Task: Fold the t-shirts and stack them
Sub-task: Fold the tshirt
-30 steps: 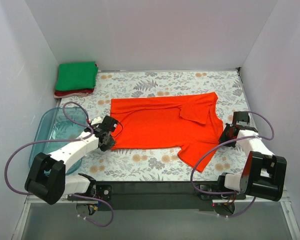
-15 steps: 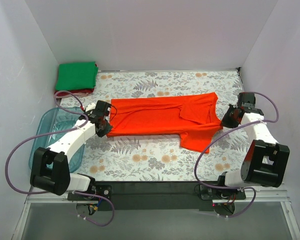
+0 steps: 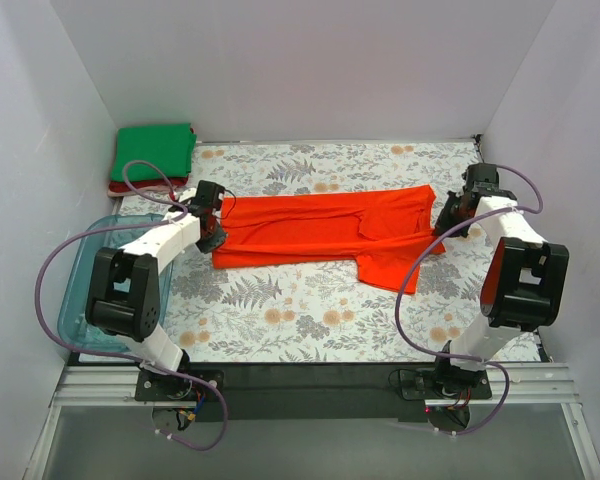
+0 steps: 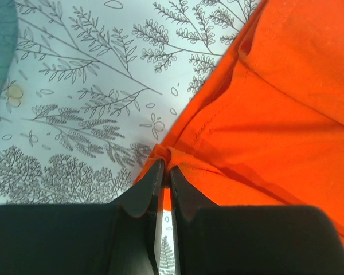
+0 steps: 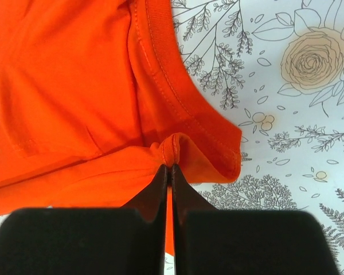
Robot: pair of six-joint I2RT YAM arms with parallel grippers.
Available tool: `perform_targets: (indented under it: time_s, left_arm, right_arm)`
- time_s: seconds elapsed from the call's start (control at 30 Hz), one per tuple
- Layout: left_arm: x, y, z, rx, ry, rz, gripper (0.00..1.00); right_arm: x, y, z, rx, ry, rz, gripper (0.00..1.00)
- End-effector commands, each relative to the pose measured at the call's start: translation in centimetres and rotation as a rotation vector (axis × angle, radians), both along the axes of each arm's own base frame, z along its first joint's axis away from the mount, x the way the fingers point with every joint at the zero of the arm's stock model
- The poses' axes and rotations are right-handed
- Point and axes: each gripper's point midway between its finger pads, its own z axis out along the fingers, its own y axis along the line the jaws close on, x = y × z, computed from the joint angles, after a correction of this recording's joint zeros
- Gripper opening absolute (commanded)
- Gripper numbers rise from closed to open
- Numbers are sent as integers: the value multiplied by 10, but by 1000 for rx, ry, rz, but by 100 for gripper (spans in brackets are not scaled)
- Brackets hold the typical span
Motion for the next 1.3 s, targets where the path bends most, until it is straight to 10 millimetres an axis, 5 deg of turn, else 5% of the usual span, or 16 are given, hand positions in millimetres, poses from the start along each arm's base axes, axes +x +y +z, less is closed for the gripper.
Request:
perform_targets:
  time_s: [0.0,0.37,0.63,1.03,1.17,1.27]
  left_arm:
    - [22,8,9,53,-55,-11,2]
    - [50,2,13,63,-116,-60,2]
    - [59,1,7,63,-120,-54,2]
    - [45,10,-23,100,-29,-4,3]
    - [46,9,-15,90,-48,-6,18]
    - [51,7,5,86,-96,-25,40]
  right_arm:
    - [16,-3,9,-18,-25,8,1]
    - [15,-16,-12,-87,33,-11,1]
    - [18,-23,-3,-122,11,-34,1]
    - [21,-13,-14,-69,22,-12,1]
    - [26,-7,-7,-48,-5,12,6]
    - [29,-3,6,-48,-37,37,25]
